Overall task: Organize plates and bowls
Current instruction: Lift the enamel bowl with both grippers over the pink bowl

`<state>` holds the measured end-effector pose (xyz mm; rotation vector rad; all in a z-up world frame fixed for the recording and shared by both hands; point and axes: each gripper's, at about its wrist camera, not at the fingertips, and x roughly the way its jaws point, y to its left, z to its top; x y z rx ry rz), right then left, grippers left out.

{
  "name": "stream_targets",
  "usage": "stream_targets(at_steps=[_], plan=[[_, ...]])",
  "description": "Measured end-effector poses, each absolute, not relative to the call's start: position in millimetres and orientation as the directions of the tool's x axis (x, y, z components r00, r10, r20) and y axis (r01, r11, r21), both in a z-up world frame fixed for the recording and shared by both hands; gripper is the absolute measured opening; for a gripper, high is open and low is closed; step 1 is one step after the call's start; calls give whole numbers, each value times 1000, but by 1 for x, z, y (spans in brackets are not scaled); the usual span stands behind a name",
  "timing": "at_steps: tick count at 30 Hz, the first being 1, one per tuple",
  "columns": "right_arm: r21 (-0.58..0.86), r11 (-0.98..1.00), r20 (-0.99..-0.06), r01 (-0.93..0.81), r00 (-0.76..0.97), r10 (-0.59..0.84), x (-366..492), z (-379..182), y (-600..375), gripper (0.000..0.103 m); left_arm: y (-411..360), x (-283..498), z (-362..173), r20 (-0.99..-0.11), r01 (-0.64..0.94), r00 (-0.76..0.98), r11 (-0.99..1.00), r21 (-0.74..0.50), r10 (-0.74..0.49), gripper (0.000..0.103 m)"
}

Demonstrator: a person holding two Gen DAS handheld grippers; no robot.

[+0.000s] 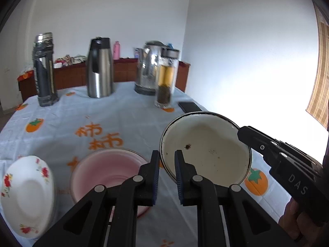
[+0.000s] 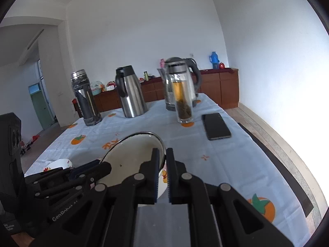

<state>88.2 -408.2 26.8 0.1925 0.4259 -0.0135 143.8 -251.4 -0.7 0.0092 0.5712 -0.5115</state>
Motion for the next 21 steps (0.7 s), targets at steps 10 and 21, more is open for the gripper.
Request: stream_targets(at_steps=[10, 21], plan=[[179, 982, -403, -58, 906, 127, 113, 37, -357, 6, -196, 155, 12, -465, 355, 791, 917, -180, -397, 16], [185, 979, -453, -90, 876, 167, 132, 23, -330, 7, -170, 172, 5, -491, 283, 801, 939, -194, -343, 16]])
